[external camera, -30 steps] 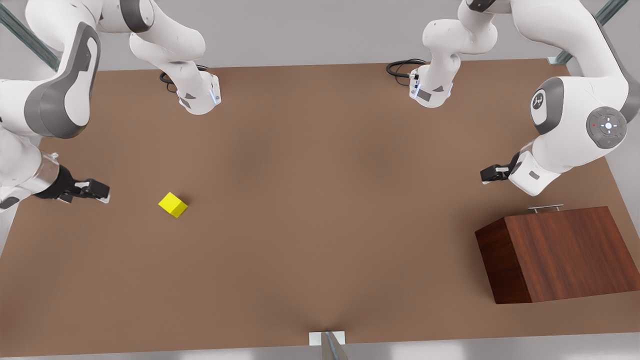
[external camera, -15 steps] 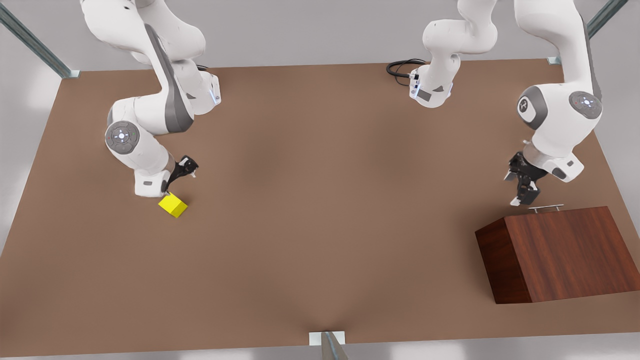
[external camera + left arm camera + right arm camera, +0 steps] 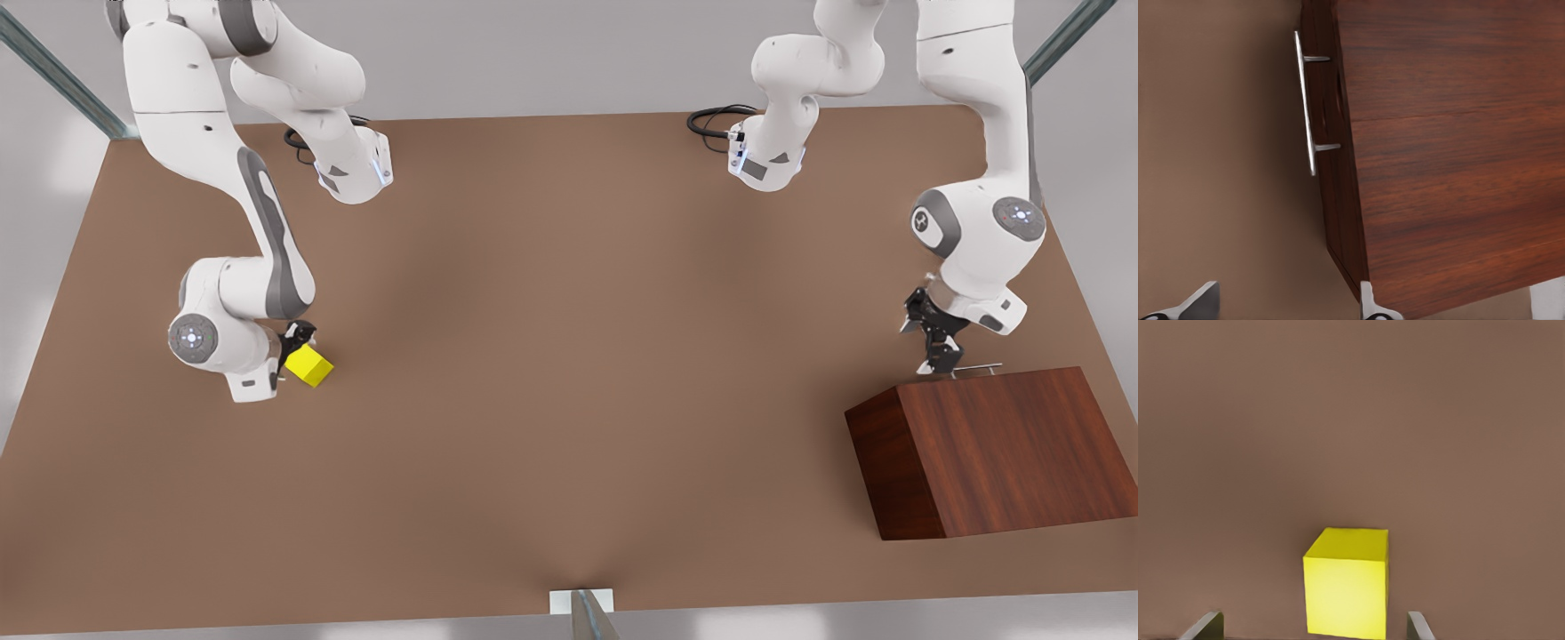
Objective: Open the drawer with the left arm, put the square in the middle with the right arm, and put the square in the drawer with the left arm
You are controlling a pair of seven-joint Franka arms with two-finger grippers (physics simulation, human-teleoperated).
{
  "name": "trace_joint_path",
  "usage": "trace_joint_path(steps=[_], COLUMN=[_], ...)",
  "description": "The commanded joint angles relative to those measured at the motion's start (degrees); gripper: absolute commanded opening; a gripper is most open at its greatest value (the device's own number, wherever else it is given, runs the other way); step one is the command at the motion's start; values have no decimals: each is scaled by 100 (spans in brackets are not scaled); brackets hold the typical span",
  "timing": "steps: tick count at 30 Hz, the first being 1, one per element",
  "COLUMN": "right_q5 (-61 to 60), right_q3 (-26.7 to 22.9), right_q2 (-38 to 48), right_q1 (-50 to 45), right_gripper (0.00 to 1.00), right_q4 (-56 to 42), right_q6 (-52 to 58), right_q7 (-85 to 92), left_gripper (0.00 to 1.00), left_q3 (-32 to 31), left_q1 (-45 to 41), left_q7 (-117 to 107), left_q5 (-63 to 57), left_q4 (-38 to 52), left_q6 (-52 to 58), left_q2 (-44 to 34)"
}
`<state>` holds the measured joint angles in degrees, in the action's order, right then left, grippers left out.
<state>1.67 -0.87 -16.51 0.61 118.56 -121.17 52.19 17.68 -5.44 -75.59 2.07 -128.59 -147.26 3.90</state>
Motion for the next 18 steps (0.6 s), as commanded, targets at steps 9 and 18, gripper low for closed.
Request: trace_joint_path(steps=[9,18], right_q5=[140,184], right_q3=[-27,-151], right_q2=[-98,-283], right_q1=[18,62], right_gripper=[100,100], right_q4=[457,1072], right_q6=[-662,-1778], right_q7=[230,283], left_gripper=[100,100], left_q3=[130,429], left_q1=[87,149], left_q7=[0,79], left_q5=[4,4], left_q4=[-9,-246], left_q6=[-408,-848], left_q2=[392,507])
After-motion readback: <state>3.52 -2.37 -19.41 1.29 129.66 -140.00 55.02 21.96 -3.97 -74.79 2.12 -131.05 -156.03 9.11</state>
